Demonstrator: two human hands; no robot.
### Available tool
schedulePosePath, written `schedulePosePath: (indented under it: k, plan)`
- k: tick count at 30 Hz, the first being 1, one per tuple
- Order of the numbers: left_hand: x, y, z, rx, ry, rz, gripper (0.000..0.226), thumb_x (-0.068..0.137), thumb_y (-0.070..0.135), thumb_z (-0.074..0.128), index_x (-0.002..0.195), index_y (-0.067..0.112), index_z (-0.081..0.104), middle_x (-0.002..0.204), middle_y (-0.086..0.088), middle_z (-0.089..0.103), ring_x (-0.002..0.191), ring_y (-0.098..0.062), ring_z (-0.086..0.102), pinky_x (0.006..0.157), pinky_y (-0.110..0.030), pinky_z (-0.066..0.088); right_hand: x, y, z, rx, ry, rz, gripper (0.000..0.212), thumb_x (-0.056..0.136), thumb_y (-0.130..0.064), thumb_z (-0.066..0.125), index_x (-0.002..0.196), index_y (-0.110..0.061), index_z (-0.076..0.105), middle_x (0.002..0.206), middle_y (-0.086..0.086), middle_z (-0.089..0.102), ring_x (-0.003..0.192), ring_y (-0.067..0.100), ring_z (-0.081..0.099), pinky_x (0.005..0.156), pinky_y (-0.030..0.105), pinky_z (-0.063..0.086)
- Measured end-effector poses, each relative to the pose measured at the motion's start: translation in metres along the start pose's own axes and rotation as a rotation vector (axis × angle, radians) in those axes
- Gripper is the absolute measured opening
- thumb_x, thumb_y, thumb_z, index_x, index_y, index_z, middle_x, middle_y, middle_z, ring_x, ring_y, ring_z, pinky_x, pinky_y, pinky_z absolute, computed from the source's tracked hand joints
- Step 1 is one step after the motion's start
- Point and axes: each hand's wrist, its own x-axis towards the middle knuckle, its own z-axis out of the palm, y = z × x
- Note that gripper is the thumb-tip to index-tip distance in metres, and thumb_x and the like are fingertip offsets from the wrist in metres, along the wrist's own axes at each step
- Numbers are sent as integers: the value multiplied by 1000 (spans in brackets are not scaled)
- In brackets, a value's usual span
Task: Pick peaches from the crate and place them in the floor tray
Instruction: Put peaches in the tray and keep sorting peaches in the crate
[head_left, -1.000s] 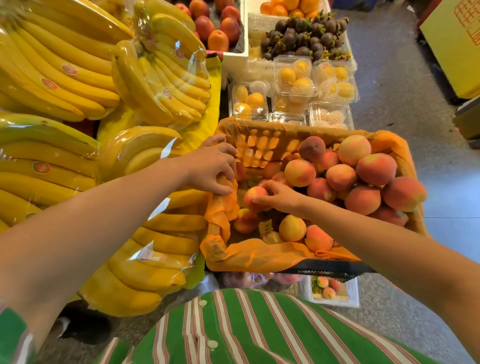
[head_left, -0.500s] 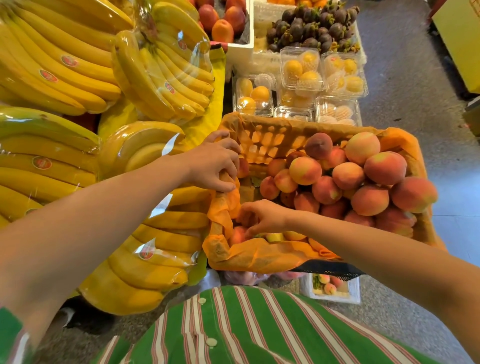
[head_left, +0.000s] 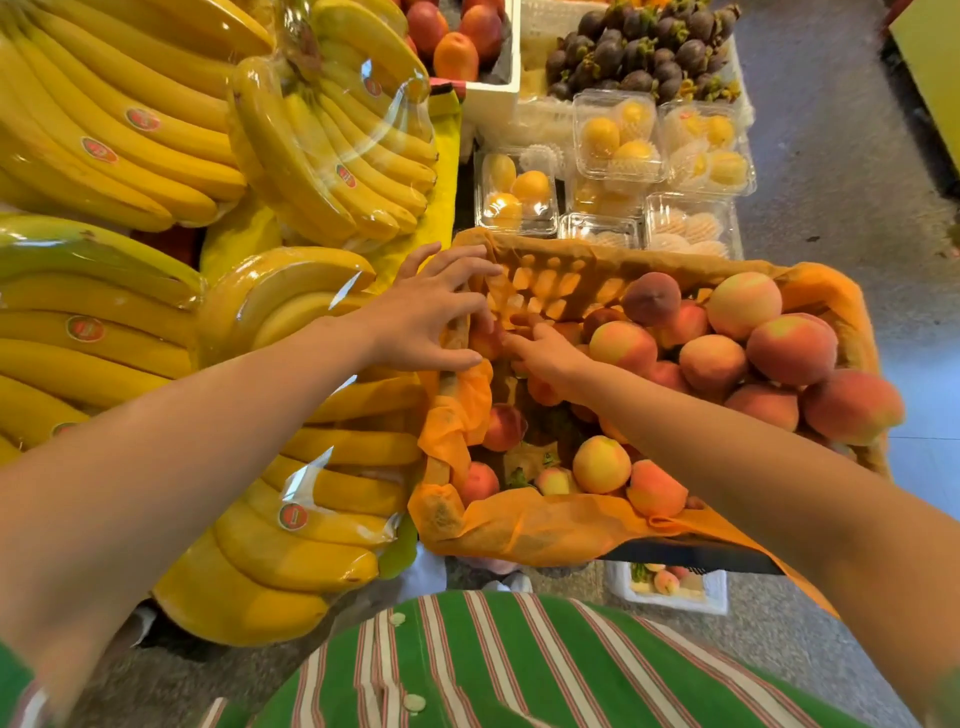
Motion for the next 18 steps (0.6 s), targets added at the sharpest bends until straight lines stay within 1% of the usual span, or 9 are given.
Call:
schedulePosePath:
  k: [2, 4, 5, 8, 11, 14, 16, 18]
  plan:
    - [1, -3, 1, 10, -38, 8, 55, 76, 68, 36, 108, 32, 62, 156, 3, 24, 149, -18, 0, 118, -46, -1, 18, 5, 9, -31, -10, 76, 51, 91, -40, 57, 134, -15, 44, 131, 9, 56, 115, 26, 56, 100, 47, 49]
    - [1, -4, 1, 14, -62, 15, 56, 77, 68, 35, 108, 32, 63, 157, 3, 23, 149, -18, -2, 118, -45, -2, 36, 14, 18, -31, 1, 109, 68, 83, -49, 60, 140, -19, 39, 127, 8, 59, 109, 27, 60, 96, 50, 51]
    - [1, -4, 1, 10, -63, 16, 55, 78, 68, 35, 107, 32, 64, 157, 3, 23, 149, -18, -2, 118, -45, -2, 42, 18, 21, -29, 18, 114, 73, 81, -52, 60, 142, -20, 37, 126, 8, 59, 107, 28, 60, 94, 50, 52]
    - [0, -6, 1, -23, -43, 18, 50, 79, 67, 39, 103, 29, 62, 154, 2, 29, 149, -18, 1, 117, -42, -2, 49, 23, 28, -55, 74, 108, 74, 81, -55, 63, 140, -19, 38, 126, 9, 58, 108, 31, 60, 91, 51, 53]
    - [0, -5, 1, -47, -39, 2, 42, 80, 62, 46, 100, 27, 60, 149, 1, 35, 148, -18, 3, 116, -39, -1, 49, 22, 29, -70, 154, 120, 76, 72, -56, 73, 130, -16, 44, 119, 9, 59, 104, 31, 61, 86, 51, 55]
    - [1, -4, 0, -52, -45, 0, 43, 80, 61, 46, 100, 26, 60, 148, 0, 36, 148, -18, 4, 115, -38, -1, 49, 25, 27, -45, 151, 133, 79, 63, -59, 76, 122, -15, 48, 116, 9, 61, 100, 30, 62, 84, 50, 56]
    - [1, -3, 0, -55, -42, 2, 42, 80, 60, 48, 101, 25, 59, 148, 0, 36, 148, -18, 4, 115, -37, 0, 45, 27, 25, 8, 144, 130, 70, 67, -54, 76, 119, -17, 46, 119, 9, 60, 102, 28, 61, 86, 49, 55]
    - [0, -3, 0, -48, -42, -1, 41, 81, 59, 50, 102, 25, 59, 148, 0, 36, 148, -18, 4, 115, -38, 1, 37, 27, 24, 58, 127, 119, 65, 76, -45, 74, 125, -18, 42, 123, 8, 57, 107, 27, 59, 92, 47, 54]
